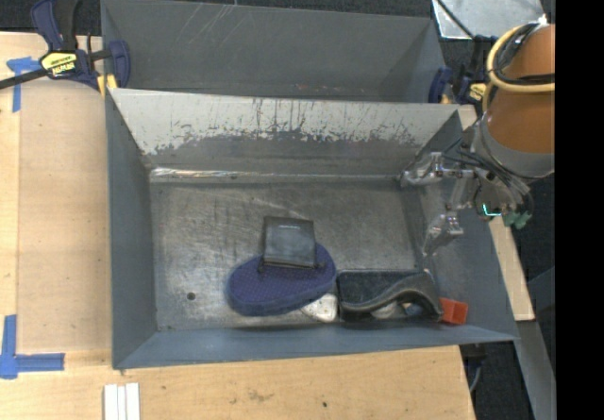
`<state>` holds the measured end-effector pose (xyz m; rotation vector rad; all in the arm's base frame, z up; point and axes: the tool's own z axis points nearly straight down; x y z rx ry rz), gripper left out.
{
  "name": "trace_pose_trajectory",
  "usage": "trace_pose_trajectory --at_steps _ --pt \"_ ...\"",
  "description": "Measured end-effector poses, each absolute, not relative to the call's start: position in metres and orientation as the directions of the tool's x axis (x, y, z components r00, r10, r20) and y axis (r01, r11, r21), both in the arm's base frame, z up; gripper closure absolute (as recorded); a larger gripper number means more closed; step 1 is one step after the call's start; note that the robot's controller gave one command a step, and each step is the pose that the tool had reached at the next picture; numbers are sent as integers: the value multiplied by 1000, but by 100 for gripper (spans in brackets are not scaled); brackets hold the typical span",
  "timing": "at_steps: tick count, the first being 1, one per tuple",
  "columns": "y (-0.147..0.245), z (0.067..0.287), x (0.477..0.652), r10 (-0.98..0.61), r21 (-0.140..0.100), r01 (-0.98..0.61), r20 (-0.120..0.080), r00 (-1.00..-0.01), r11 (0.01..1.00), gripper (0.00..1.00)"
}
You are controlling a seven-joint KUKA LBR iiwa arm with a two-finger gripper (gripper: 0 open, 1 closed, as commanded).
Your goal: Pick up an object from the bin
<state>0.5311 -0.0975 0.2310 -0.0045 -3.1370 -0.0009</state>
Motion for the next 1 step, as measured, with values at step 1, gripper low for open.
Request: trace_pose_trajectory --at_steps 1 --pt "-74 147 485 -110 2 -110 7 -994 994 0"
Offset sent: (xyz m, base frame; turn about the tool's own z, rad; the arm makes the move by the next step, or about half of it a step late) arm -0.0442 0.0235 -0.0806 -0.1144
